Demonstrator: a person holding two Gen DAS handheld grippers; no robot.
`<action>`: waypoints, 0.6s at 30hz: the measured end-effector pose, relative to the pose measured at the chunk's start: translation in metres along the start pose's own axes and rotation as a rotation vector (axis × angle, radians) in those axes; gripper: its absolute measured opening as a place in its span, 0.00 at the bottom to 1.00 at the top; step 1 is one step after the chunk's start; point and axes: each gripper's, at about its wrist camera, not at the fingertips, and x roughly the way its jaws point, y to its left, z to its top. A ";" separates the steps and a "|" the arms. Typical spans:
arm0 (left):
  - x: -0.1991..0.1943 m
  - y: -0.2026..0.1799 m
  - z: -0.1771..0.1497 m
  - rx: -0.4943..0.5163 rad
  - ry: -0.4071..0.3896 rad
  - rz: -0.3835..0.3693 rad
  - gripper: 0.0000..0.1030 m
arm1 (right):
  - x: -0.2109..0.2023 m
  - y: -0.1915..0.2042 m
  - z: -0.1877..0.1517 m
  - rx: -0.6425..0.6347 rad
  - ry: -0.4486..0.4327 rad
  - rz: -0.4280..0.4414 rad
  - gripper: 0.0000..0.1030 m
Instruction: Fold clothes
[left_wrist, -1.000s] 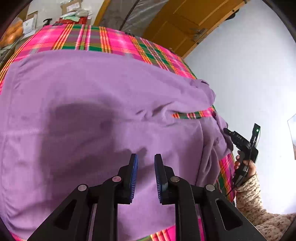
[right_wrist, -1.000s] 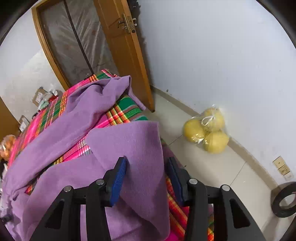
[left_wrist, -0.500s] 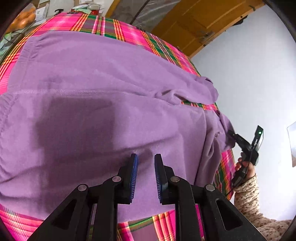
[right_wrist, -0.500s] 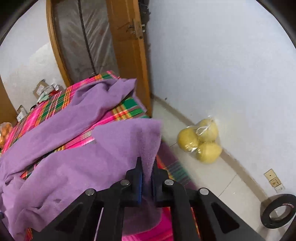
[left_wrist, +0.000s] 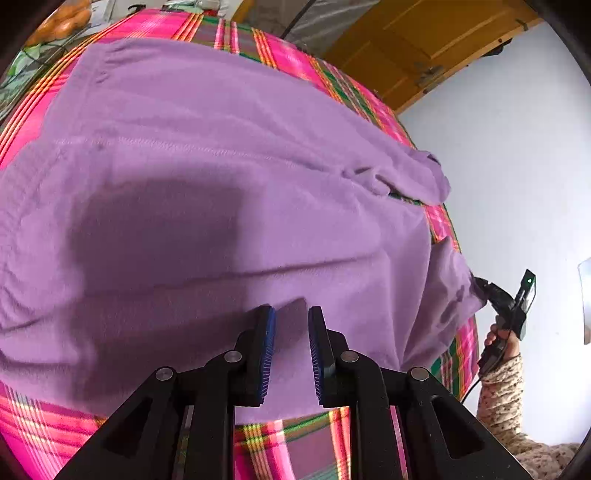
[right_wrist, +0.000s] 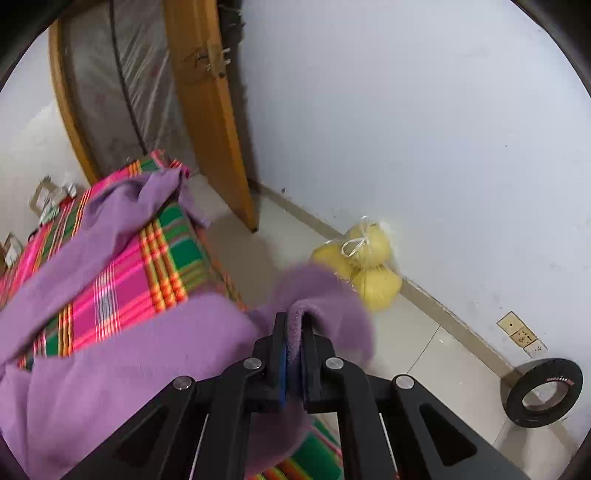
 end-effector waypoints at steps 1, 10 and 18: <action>-0.003 0.003 -0.002 -0.003 -0.001 0.002 0.18 | 0.000 0.000 0.000 -0.003 0.003 -0.018 0.05; -0.041 0.048 -0.030 -0.144 -0.074 0.020 0.18 | -0.035 0.013 -0.001 -0.034 -0.069 -0.172 0.18; -0.067 0.076 -0.046 -0.245 -0.133 0.040 0.18 | -0.074 0.081 -0.015 -0.177 -0.151 0.036 0.22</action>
